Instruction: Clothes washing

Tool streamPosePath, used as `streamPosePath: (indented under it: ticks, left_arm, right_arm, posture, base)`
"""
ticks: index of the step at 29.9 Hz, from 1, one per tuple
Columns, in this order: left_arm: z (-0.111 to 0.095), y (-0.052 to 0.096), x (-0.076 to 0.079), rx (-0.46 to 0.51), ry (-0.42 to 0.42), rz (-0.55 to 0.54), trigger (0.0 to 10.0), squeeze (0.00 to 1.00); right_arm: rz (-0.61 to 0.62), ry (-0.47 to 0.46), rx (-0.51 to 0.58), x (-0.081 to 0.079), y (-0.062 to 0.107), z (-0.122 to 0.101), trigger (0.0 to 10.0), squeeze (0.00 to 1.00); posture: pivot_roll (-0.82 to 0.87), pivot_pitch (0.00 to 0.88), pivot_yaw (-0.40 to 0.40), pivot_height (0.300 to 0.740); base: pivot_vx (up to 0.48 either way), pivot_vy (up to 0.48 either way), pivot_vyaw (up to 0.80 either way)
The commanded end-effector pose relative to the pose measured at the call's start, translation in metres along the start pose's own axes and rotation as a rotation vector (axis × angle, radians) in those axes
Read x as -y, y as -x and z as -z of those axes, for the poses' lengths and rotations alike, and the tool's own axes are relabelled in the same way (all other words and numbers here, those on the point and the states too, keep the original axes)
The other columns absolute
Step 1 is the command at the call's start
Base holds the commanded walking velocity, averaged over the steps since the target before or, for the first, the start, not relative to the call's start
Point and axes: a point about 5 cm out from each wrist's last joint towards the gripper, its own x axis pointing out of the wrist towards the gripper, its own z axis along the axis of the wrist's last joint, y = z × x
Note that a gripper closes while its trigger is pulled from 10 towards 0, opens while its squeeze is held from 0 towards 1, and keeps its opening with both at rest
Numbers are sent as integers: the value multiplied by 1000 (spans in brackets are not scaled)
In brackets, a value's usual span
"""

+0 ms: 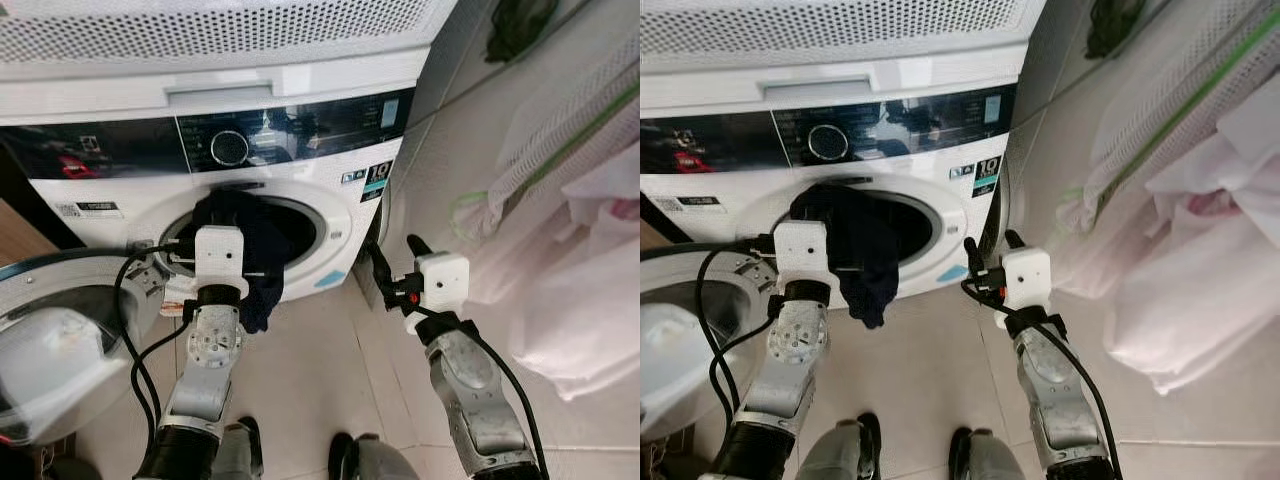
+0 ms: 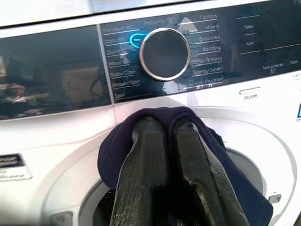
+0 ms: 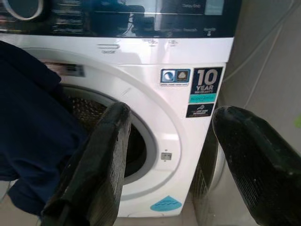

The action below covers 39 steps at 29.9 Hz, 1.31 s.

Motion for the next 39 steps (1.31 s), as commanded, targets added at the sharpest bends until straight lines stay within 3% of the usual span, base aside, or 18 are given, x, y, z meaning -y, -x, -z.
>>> streamPosePath:
  ticks: [1, 15, 21, 39]
  left_arm:
    - [-4, 1, 0, 17, 9, -13, 10000, 0]
    - [-3, 1, -3, 15, 5, -23, 10000, 0]
    - [-3, 1, -2, 13, 7, -22, 10000, 0]
    - [-2, 1, -3, 8, 5, -27, 10000, 0]
  right_arm:
    - [-3, 0, -1, 0, 4, 0, 10000, 0]
    - [-9, 3, -20, 0, 5, 2, 10000, 0]
    - [-26, 7, -26, -2, 5, 2, 10000, 0]
    - [-47, 6, -25, -4, 6, 2, 10000, 0]
  posture:
    - [96, 272, -101, 676]
    - [93, 278, -103, 672]
    - [93, 278, -103, 632]
    - [92, 280, -107, 632]
  base:
    - [0, 0, 0]
    - [0, 0, 0]
    - [0, 0, 0]
    - [0, 0, 0]
